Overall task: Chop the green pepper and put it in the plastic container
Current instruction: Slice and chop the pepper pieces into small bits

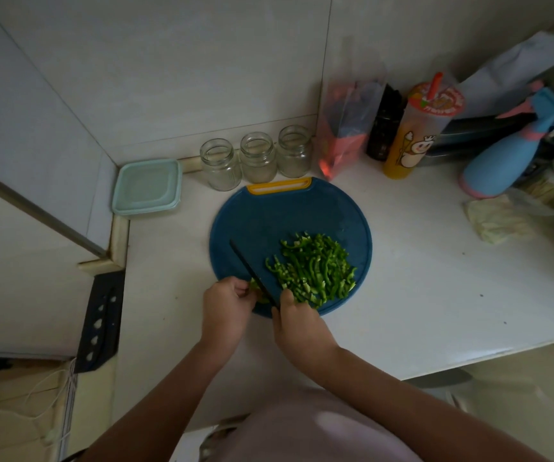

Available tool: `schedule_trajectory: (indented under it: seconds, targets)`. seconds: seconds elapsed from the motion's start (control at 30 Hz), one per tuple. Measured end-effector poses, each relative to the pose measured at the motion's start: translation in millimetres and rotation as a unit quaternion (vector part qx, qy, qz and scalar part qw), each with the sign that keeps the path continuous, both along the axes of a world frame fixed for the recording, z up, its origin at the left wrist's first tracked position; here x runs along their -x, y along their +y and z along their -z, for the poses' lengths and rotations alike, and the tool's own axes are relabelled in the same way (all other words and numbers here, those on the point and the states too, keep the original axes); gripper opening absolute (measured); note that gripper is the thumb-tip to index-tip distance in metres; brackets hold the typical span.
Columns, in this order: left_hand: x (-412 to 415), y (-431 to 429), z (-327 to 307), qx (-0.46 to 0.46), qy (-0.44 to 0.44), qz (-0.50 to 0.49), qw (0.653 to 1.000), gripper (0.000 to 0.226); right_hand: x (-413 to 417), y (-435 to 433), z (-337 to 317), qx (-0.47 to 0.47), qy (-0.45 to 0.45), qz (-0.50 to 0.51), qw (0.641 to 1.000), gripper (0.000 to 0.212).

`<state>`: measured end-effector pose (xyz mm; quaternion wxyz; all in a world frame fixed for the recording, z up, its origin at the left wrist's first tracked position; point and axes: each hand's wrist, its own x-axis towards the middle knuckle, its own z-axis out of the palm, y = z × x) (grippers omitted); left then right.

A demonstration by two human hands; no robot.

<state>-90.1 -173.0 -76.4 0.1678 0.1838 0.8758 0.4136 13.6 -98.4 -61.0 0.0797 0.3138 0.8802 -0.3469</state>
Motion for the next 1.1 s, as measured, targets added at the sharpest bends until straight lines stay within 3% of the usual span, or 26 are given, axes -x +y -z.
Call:
schedule_trajectory:
  seconds: [0.33,0.83,0.9,1.03,1.1]
  targets:
    - [-2,4,-8,0.022,-0.044,-0.035,0.998,0.023,1,-4,-3,-0.048,-0.049,-0.039,0.997,0.021]
    - [4,3,0,0.023,-0.056,-0.029,0.998,0.005,24,7,-3,0.046,-0.07,-0.003,0.996,0.02]
    - [4,3,0,0.018,-0.065,-0.025,0.997,0.002,32,7,-4,0.047,-0.074,-0.001,0.996,0.02]
    - [4,2,0,0.0,-0.089,-0.036,0.995,0.016,42,2,-5,0.035,-0.08,0.005,0.996,0.016]
    - [4,1,1,0.001,-0.086,-0.04,0.996,0.009,40,3,-6,0.029,-0.084,0.007,0.996,0.017]
